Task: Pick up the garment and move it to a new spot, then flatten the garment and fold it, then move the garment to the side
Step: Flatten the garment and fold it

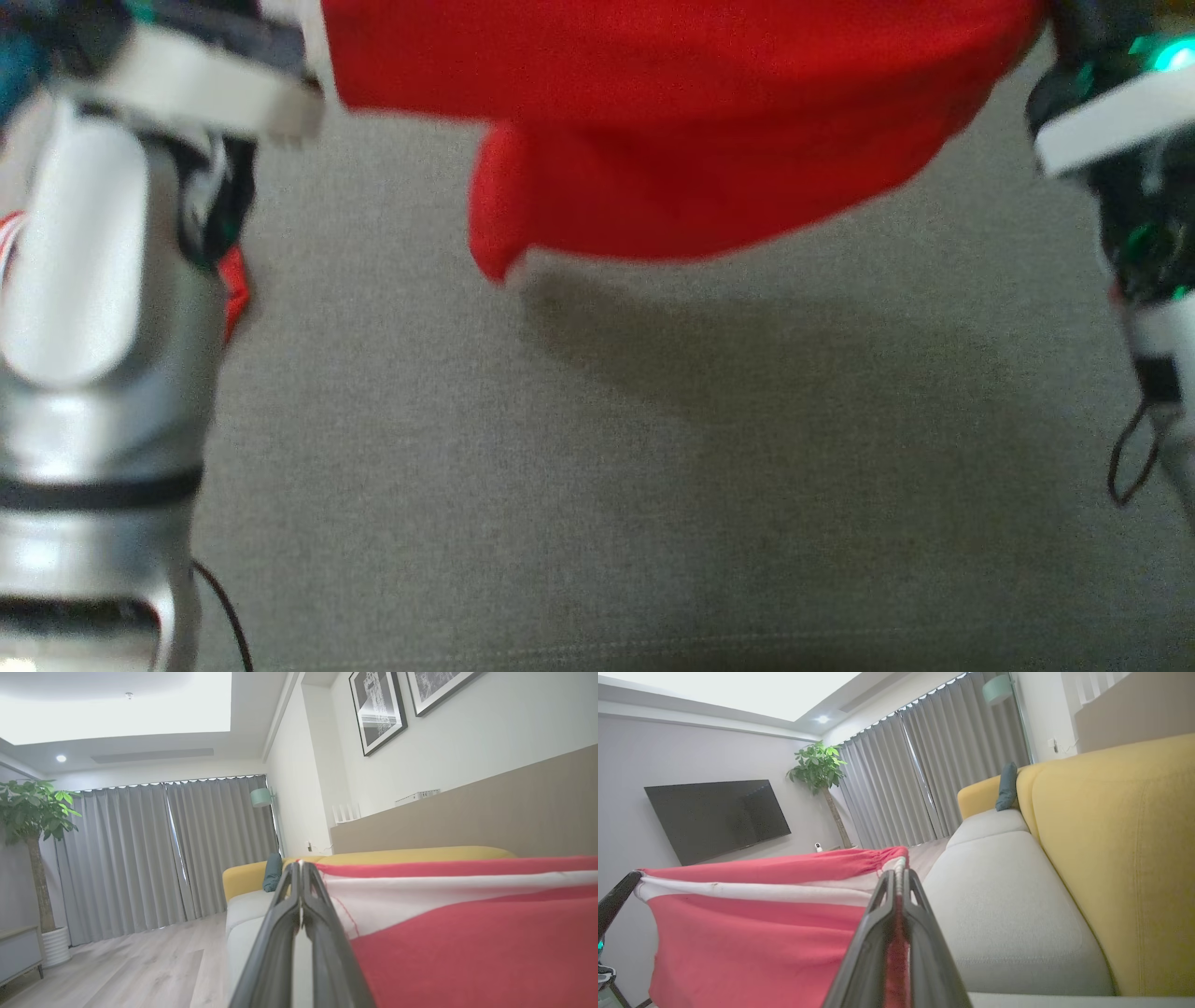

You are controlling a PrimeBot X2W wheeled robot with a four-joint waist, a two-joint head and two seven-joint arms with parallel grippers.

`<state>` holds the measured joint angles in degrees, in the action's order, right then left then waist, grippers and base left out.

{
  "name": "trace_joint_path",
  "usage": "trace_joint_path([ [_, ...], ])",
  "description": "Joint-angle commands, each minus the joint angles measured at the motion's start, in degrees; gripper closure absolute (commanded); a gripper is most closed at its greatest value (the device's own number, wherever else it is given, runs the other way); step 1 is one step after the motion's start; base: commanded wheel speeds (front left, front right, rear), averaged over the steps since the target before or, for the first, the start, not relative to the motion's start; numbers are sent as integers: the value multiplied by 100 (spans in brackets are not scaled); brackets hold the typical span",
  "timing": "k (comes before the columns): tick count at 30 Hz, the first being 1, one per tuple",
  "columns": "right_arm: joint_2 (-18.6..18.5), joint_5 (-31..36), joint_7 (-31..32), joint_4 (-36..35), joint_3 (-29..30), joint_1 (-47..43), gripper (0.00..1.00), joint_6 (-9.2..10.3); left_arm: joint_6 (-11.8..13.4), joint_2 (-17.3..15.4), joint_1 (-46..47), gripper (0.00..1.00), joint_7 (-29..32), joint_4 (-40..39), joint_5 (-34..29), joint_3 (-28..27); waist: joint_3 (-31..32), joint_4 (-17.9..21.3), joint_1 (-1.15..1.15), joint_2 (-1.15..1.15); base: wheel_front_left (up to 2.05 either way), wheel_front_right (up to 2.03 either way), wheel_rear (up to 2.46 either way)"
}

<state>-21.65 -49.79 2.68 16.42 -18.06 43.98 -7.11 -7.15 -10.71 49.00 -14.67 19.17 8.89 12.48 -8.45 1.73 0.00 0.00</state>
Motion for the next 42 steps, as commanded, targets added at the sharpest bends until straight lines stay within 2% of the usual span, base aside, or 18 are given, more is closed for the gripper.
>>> trace_joint_path([
  [1,43,98,-39,-55,56,345,100,-37,-8,-274,466,100,13,-21,-58,-160,-209,-34,0,0,0,0,0],
  [7,347,767,-366,728,120,1478,100,-37,46,-369,1737,100,144,968,-335,8,-899,-124,0,0,0,0,0],
  [11,534,1359,-927,1363,35,2315,100,-37,325,-406,2519,100,69,1545,-619,65,-1289,-196,0,0,0,0,0],
  [16,655,2153,-1636,2100,155,3327,100,-37,754,-337,3356,100,-25,1657,-728,-57,-1689,-312,0,0,0,0,0],
  [20,655,2493,-1727,2536,204,3575,100,-37,784,-134,3389,100,-29,1496,-592,-103,-1849,-431,0,0,0,0,0],
  [25,668,2537,-1755,3156,-62,3263,100,-37,745,292,2497,100,-31,1336,-213,-248,-1907,-548,0,0,0,0,0],
  [30,547,2048,-1749,3303,-652,2426,100,-37,644,637,1106,100,-32,928,136,-390,-1819,-562,0,0,0,0,0],
  [35,236,1392,-1714,2962,-1335,1298,100,-37,631,771,-580,100,-32,532,462,-400,-1395,-484,0,0,0,0,0],
  [42,-134,741,-1735,2148,-1801,-111,100,-37,934,781,-2492,100,-32,38,1040,17,-691,-377,0,0,0,0,0],
])
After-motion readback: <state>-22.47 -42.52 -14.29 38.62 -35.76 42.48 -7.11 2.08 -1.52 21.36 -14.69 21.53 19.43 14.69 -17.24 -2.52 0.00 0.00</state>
